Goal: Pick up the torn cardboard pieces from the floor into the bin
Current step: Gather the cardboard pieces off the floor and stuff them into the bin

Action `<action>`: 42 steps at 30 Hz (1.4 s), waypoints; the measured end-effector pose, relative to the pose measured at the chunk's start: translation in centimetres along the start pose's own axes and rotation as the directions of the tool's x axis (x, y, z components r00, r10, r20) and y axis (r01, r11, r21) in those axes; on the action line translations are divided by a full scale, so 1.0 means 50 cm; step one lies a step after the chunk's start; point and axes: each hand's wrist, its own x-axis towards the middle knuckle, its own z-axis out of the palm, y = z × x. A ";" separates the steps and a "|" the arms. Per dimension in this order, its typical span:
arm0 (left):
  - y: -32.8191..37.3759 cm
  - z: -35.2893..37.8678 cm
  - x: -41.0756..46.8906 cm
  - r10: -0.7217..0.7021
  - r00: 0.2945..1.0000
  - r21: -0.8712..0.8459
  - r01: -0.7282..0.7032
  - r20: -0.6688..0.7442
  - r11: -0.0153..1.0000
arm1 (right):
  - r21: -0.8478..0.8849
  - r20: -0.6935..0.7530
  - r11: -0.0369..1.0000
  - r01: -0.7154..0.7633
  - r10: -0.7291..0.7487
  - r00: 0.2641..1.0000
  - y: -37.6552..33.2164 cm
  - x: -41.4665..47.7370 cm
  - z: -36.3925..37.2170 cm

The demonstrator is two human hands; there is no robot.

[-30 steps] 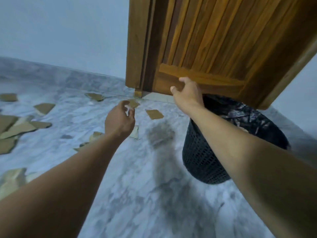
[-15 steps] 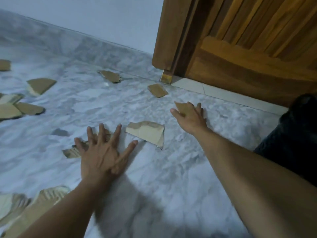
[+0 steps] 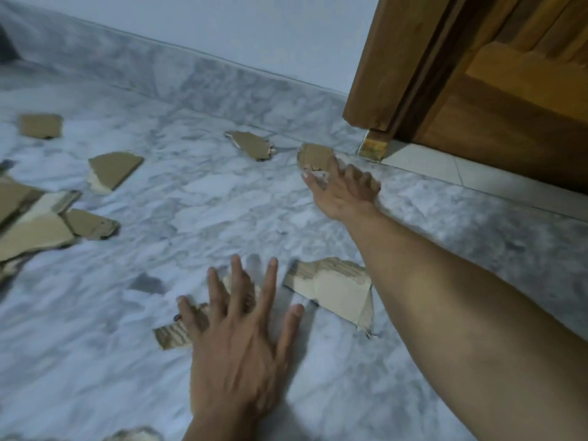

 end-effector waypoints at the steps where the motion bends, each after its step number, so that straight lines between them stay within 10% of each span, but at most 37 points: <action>1: 0.000 0.003 0.001 0.114 0.993 0.031 -0.114 0.019 0.993 | -0.010 0.009 1.000 0.011 -0.011 1.000 -0.026 0.007 0.000; 4: -0.006 0.013 0.006 0.256 0.966 0.088 -0.256 0.011 0.963 | 0.057 0.073 0.993 0.107 -0.111 0.991 -0.099 0.037 0.000; 18: -0.006 -0.011 0.003 0.021 0.999 0.022 -0.022 0.040 1.000 | -0.049 0.344 0.888 0.457 -0.415 0.842 -0.120 -0.018 -0.036; 35: -0.095 -0.089 -0.282 0.034 0.999 -0.009 -0.034 0.042 0.999 | 0.154 0.351 0.961 0.228 -0.269 0.897 0.025 -0.648 0.032; 38: -0.195 -0.130 -0.411 -0.231 0.951 -0.011 0.234 -0.204 0.972 | 0.171 0.330 0.959 0.225 -0.271 0.904 0.000 -0.742 0.070; 42: -0.318 -0.136 -0.551 -0.525 0.851 0.006 0.525 -0.010 0.851 | 0.199 0.259 0.945 0.259 -0.306 0.916 -0.060 -0.833 0.100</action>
